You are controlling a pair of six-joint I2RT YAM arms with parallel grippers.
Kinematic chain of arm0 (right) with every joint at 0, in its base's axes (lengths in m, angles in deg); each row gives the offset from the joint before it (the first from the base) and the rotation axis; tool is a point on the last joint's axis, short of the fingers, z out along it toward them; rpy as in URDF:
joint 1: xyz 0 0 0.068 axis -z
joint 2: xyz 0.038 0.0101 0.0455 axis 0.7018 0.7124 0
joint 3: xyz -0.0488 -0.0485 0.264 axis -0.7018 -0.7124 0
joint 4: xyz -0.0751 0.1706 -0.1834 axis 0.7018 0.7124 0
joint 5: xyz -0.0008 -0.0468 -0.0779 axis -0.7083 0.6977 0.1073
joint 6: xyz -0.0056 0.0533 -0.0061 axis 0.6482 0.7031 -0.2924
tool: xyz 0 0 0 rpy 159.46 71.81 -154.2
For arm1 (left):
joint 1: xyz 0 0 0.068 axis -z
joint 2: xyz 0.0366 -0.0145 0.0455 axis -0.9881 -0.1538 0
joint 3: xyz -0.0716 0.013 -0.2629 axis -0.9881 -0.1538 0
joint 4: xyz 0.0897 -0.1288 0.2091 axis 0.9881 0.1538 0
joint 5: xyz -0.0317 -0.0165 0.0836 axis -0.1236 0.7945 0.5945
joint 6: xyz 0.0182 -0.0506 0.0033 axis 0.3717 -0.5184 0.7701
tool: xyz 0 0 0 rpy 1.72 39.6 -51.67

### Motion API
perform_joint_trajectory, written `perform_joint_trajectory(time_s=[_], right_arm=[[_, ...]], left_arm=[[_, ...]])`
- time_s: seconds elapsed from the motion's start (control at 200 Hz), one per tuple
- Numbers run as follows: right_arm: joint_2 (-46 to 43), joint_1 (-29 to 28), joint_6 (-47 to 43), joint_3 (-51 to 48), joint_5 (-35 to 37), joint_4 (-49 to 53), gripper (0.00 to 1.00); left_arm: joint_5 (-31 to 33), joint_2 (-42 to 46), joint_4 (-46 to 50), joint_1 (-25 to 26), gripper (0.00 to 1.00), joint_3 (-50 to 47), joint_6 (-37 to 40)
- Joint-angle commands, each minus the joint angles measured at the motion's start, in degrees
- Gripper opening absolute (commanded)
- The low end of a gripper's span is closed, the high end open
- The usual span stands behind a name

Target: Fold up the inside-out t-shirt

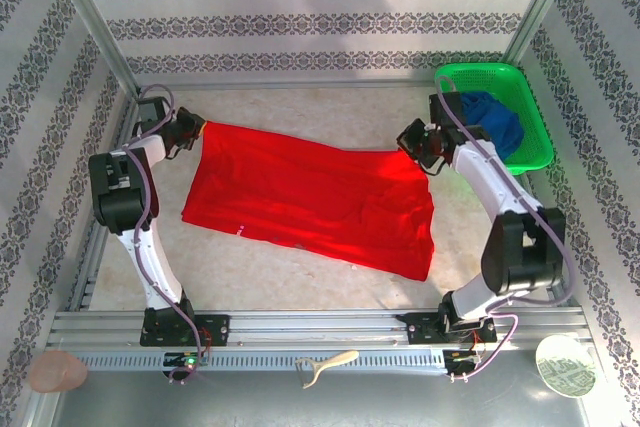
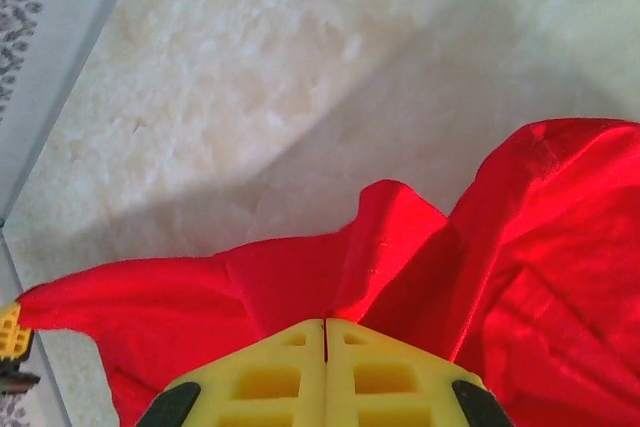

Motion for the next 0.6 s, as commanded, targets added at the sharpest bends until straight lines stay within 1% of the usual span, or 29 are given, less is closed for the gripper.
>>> perform_joint_trajectory(time_s=[0.0,0.215,0.345,0.595], right_arm=[[-4.81,-2.01,2.52,-4.28,2.95,0.63,0.0],[-12.85,-6.37,6.05,-11.79,5.62,3.45,0.0],[-17.1,-8.05,8.12,-16.15,6.76,5.17,0.0],[-22.9,-10.62,10.34,-21.02,7.76,8.43,0.0]], left_arm=[[-0.93,2.28,-2.68,-1.29,0.0,-2.02,-1.5],[-1.15,4.09,-3.8,-1.89,0.0,-6.38,-2.68],[-1.54,5.96,-4.78,-2.42,0.0,-9.35,-3.78],[-1.67,10.78,-5.37,-2.79,0.0,-15.36,-4.31]])
